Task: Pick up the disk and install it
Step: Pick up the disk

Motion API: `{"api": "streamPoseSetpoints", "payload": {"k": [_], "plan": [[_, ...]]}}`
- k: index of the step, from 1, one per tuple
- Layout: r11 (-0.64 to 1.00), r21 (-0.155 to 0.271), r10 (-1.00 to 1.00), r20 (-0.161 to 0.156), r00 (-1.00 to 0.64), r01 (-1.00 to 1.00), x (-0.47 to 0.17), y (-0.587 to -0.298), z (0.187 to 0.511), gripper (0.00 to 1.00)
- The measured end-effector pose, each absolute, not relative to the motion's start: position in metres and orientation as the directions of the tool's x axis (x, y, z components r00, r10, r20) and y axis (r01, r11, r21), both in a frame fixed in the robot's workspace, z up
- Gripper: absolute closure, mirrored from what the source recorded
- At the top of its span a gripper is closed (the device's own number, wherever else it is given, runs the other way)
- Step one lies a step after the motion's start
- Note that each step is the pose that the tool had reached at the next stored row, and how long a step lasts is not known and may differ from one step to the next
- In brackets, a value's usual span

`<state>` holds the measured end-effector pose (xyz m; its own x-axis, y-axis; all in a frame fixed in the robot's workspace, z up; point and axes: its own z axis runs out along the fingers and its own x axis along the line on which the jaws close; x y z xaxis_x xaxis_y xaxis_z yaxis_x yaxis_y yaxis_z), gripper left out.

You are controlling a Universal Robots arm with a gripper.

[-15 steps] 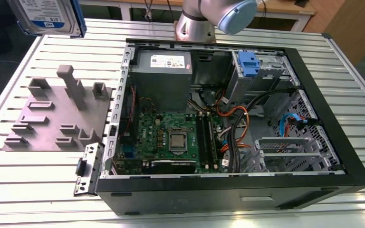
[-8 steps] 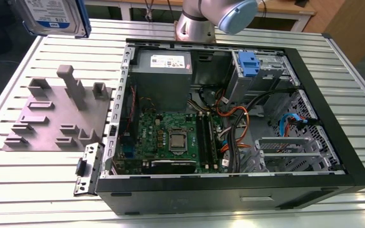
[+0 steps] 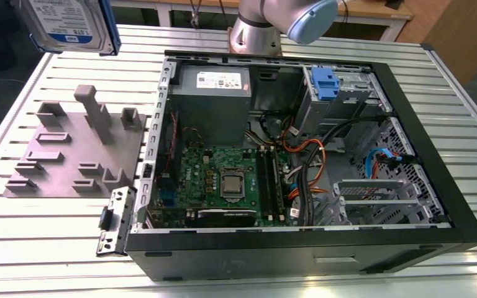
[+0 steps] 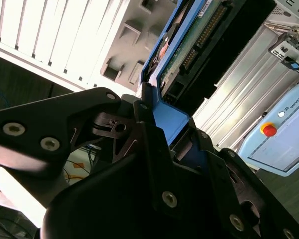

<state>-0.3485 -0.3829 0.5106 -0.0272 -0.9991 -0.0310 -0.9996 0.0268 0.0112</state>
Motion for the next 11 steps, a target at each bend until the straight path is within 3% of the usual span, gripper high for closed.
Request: {"api": "streamPoseSetpoints", "payload": {"k": [11], "plan": [[0.027,0.011,-0.999,-0.031,-0.028,-1.0,-0.3389,-0.3891,0.5104,0.63]]}}
